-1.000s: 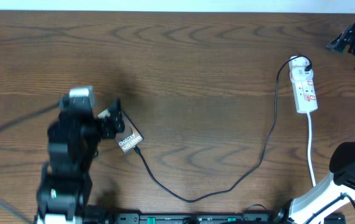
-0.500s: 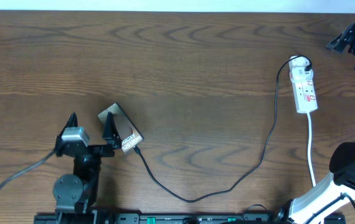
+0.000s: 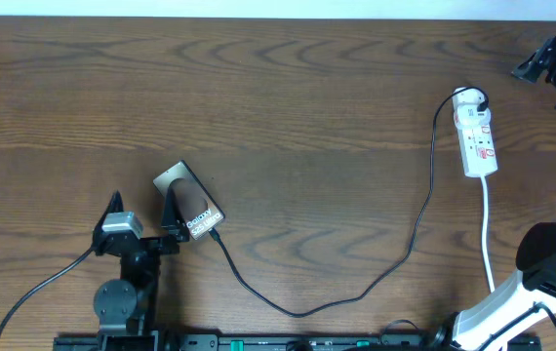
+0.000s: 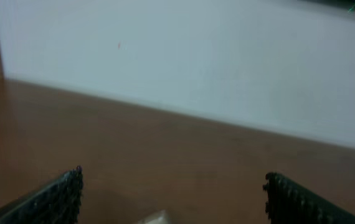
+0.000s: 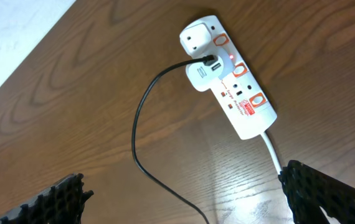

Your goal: Plug charger to phone and switch on socket

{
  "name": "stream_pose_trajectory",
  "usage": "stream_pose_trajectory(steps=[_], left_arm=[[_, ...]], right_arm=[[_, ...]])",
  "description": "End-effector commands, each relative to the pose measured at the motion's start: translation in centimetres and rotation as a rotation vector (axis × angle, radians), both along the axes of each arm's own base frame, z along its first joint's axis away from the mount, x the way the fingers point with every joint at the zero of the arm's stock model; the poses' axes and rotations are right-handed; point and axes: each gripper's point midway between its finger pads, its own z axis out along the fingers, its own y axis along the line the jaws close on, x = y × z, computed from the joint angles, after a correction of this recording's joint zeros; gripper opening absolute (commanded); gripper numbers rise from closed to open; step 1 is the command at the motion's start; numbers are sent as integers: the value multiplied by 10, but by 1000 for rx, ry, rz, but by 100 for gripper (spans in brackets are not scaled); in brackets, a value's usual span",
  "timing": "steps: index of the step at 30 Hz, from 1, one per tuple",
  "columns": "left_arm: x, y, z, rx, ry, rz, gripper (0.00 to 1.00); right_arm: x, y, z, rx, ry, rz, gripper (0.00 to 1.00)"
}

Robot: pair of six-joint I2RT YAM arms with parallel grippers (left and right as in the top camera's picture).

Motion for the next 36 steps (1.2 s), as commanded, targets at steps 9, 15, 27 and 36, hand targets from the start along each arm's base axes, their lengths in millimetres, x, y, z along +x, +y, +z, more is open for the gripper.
stream_pose_trajectory(steps=[9, 15, 27, 36], left_arm=[[-3, 9, -39, -14, 148, 21, 91], [-3, 9, -40, -14, 151, 21, 91], [-3, 9, -40, -14, 151, 21, 92], [-3, 9, -40, -14, 151, 21, 92]], right_arm=[[1, 1, -1, 5, 3, -6, 99], [1, 1, -1, 5, 3, -6, 99], [1, 1, -1, 5, 3, -6, 99], [1, 1, -1, 5, 3, -6, 99]])
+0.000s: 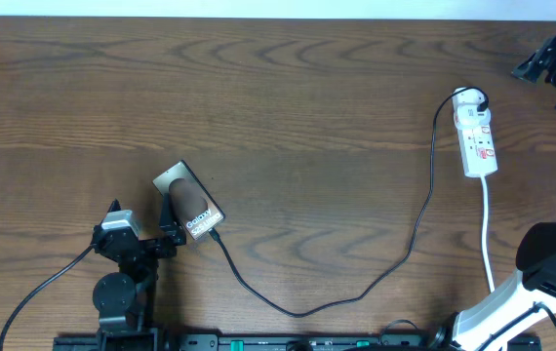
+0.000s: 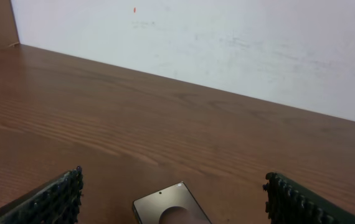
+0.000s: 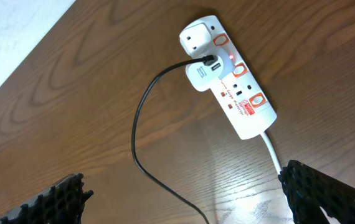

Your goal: Plug charger to phone and switch on socket

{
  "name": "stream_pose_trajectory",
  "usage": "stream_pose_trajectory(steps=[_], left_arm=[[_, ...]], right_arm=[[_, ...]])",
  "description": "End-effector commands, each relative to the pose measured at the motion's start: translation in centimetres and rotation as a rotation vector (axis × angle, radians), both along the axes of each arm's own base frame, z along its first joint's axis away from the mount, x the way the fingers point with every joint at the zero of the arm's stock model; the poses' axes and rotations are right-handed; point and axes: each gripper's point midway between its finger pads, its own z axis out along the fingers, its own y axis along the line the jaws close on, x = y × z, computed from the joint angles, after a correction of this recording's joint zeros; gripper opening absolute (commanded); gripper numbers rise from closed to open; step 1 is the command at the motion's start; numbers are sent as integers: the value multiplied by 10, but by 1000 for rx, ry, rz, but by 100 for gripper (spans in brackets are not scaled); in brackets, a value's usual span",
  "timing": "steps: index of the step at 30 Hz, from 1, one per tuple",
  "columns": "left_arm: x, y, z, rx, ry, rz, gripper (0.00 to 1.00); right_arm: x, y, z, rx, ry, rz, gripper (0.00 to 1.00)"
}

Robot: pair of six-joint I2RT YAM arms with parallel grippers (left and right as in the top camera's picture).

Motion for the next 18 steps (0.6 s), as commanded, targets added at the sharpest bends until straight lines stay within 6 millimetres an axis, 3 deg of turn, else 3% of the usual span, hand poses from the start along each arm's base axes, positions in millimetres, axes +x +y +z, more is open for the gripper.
stream_pose_trajectory(steps=[1, 14, 18], left_arm=[[-1, -2, -14, -10, 48, -11, 92], [-1, -2, -14, -10, 48, -11, 92], [-1, -1, -14, -10, 48, -10, 92]], right_arm=[[1, 1, 0, 5, 2, -6, 99], [1, 1, -1, 4, 3, -6, 99], [4, -12, -1, -61, -1, -30, 99]])
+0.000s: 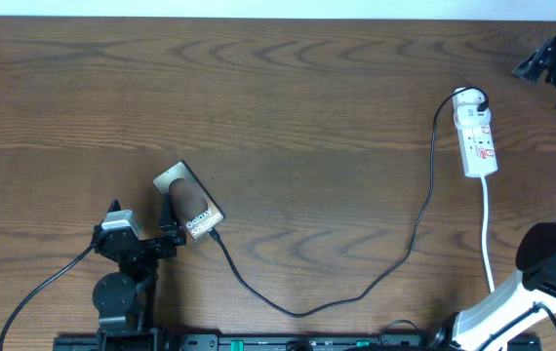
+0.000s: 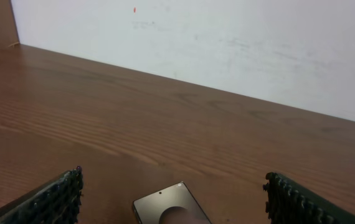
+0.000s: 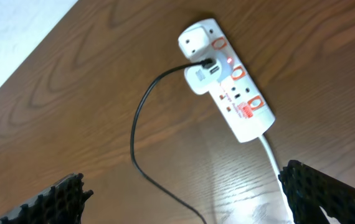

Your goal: Plug charger to phone and switch on socket

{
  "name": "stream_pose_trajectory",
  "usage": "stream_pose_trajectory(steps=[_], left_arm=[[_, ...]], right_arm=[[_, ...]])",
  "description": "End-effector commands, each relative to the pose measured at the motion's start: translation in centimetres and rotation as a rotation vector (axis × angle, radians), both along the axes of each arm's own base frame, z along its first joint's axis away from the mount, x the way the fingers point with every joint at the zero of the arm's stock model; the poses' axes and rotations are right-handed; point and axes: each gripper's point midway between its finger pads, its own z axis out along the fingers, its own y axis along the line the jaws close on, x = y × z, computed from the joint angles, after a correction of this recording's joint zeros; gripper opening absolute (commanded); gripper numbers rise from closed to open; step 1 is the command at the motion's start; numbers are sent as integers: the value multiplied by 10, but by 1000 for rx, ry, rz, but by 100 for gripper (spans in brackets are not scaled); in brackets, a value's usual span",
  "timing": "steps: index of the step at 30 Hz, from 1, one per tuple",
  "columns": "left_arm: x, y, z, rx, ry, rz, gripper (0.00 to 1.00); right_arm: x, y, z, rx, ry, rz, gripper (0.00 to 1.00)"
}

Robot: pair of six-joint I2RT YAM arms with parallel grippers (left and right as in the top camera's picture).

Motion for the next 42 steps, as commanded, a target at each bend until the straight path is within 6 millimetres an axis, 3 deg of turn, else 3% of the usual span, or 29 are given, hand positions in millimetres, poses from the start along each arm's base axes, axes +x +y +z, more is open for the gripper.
stream_pose_trajectory(steps=[1, 8, 14, 18, 22, 27, 31, 37, 42], left_arm=[[-1, -2, -14, -10, 48, -11, 92], [-1, -1, -14, -10, 48, -10, 92], [-1, -2, -14, -10, 48, -11, 92], [-1, -2, -14, -10, 48, -11, 91], [-1, -1, -14, -10, 48, -10, 91], [-1, -1, -14, -10, 48, -10, 92], [-1, -2, -14, -10, 48, -11, 91], [-1, -1, -14, -10, 48, -10, 92], [-1, -2, -14, -10, 48, -11, 92]], right_arm=[[3, -11, 0, -60, -3, -30, 99], [25, 5, 26, -182, -161, 12, 99], [34, 47, 47, -332, -398, 64, 99], [19, 76, 50, -443, -575, 54, 99], [-12, 96, 49, -510, -780, 19, 99], [-69, 102, 29, -520, -977, -18, 99], [-114, 102, -4, -527, -1087, -47, 99], [-146, 103, -55, -551, -1147, -51, 99], [-153, 111, -80, -600, -1107, 55, 99]])
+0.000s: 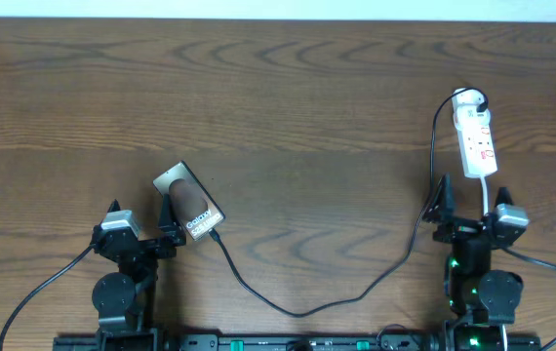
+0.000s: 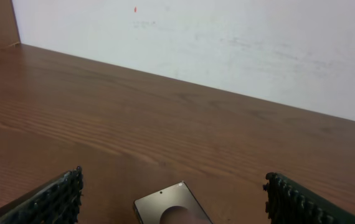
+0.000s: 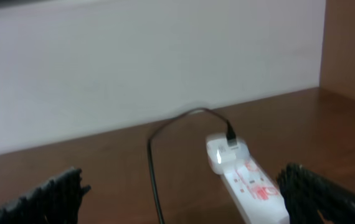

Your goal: Plug charger to phone and switch on socket

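Note:
The phone (image 1: 188, 203) lies face down at the front left, a brown round patch on its back; its far end shows in the left wrist view (image 2: 168, 208). A black cable (image 1: 356, 292) runs from the phone's near end to the white charger (image 3: 226, 152) in the power strip (image 1: 476, 136) at the right. My left gripper (image 1: 143, 219) stands open just behind the phone, its fingertips (image 2: 68, 186) wide apart. My right gripper (image 1: 471, 200) is open and low, short of the strip (image 3: 252, 186), holding nothing.
The strip's white lead (image 1: 488, 210) runs toward the front edge past my right arm (image 1: 478, 283). My left arm base (image 1: 117, 292) sits at the front left. A white wall (image 2: 227, 43) bounds the far side of the brown wooden table (image 1: 288, 107).
My right arm has moved from the far right corner above the strip to the front right, low, now facing the strip along the table. The left gripper and phone have not moved.
First my left gripper stood open just left of the phone, its view blurred, while the right gripper hung open over the strip. Then the left gripper sat nearer the front edge, the phone's end in view. Now the right arm sits at the front right too.

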{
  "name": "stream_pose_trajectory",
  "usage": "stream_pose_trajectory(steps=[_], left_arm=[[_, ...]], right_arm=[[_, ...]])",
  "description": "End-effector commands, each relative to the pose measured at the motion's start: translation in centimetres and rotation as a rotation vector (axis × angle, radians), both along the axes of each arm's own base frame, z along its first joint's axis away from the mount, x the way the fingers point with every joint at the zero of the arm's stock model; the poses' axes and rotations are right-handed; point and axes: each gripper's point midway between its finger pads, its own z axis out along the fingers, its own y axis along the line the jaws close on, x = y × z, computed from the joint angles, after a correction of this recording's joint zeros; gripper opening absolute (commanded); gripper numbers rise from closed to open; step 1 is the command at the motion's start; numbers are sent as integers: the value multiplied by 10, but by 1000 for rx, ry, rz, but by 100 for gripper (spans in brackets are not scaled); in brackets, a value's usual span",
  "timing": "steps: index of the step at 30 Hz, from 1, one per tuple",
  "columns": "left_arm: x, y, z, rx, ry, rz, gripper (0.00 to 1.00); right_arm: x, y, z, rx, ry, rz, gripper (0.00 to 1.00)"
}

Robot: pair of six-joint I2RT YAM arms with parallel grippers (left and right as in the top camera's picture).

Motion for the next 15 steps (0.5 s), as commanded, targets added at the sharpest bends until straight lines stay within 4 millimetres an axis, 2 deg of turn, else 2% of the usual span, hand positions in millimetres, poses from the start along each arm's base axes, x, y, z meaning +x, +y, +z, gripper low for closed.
stream_pose_trajectory(steps=[1, 4, 9, 15], left_arm=[[-1, -2, -15, -10, 46, -12, 92], [-1, -2, -15, -10, 46, -12, 92], [-1, -2, -15, -10, 46, -12, 92], [-1, -2, -15, -10, 46, -12, 92]], right_arm=[[-5, 7, -5, -96, 16, 35, 99], [-9, 7, -12, -144, 47, 35, 99], [-14, 6, -35, -211, 144, 37, 99], [-15, 7, -33, -282, 143, 41, 99]])
